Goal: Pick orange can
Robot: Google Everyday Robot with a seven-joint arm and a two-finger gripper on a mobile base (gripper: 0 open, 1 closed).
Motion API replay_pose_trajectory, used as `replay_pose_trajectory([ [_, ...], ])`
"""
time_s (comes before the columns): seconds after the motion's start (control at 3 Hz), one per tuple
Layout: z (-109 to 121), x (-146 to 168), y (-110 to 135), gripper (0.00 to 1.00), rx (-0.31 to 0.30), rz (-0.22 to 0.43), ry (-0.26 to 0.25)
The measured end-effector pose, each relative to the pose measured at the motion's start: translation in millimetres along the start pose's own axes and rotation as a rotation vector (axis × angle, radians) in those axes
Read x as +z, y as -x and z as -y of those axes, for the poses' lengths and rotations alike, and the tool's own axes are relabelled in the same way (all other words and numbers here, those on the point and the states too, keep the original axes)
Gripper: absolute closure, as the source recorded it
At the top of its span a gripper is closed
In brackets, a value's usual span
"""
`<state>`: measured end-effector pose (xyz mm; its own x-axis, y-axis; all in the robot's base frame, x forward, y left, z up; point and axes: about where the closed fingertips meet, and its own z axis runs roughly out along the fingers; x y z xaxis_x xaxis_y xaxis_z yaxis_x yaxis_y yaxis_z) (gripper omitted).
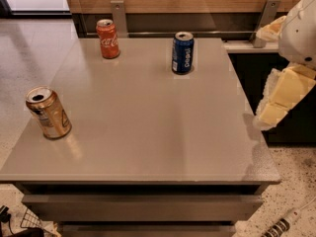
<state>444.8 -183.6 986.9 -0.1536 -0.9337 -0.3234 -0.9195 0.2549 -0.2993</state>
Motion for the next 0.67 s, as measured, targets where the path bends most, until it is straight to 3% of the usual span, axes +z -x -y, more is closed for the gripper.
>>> replay_pose_trajectory([
  [0.33,0.5,22.3,38.0,0.00,-0.022,0.193,-0.001],
  [0.67,-4.2,44.4,85.0,0.00,-0.031,0.396,0.029],
])
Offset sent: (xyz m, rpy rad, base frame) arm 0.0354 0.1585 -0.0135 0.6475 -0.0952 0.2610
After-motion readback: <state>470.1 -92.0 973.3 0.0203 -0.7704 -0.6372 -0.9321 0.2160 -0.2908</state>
